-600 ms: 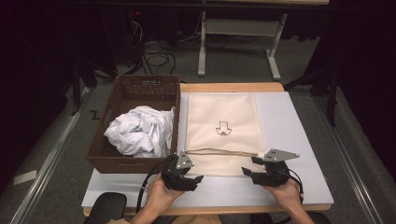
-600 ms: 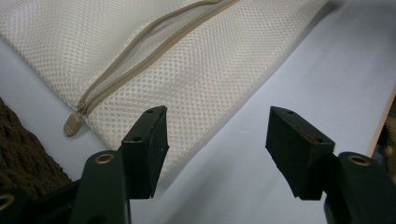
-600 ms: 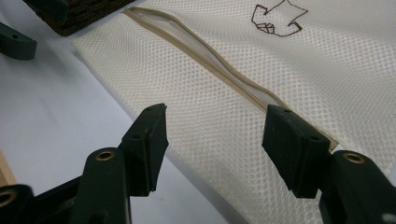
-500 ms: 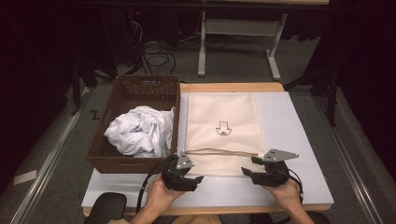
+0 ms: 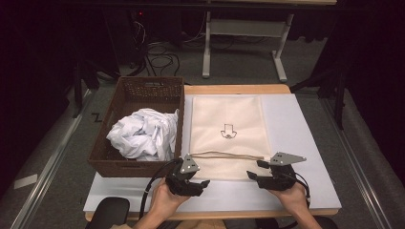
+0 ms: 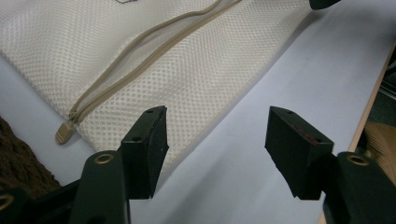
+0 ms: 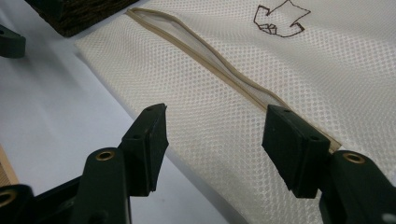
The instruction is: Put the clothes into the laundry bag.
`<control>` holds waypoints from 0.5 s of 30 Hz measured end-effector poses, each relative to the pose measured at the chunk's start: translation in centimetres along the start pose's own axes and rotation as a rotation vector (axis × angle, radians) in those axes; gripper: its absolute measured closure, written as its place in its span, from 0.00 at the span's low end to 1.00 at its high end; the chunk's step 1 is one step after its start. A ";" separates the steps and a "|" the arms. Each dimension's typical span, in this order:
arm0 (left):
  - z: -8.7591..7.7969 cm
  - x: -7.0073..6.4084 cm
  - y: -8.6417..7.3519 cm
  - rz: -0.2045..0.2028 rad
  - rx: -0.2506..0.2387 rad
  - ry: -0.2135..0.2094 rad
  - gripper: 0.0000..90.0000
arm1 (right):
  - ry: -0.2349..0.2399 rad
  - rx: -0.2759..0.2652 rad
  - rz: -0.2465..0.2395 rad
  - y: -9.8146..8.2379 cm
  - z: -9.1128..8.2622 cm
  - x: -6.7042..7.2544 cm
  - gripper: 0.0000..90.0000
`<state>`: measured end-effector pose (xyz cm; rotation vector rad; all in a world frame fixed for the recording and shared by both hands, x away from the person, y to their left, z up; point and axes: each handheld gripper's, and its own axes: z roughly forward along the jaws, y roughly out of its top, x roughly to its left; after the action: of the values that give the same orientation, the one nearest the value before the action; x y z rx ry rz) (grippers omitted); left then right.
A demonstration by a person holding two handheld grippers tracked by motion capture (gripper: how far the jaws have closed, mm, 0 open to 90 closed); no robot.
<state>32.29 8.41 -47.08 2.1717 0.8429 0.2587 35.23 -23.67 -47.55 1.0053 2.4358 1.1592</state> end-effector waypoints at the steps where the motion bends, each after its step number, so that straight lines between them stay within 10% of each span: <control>1: 0.0 -0.1 0.0 0.004 0.002 -0.002 0.43 | 0.000 0.004 0.002 0.0 0.0 0.0 0.45; 15: -0.2 -0.8 1.3 0.023 -0.006 -0.029 0.42 | 0.001 -0.004 0.009 0.0 0.0 -0.4 0.45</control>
<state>32.17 7.39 -45.92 2.1759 0.8005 0.2400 35.48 -23.92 -47.57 1.0155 2.4309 1.1673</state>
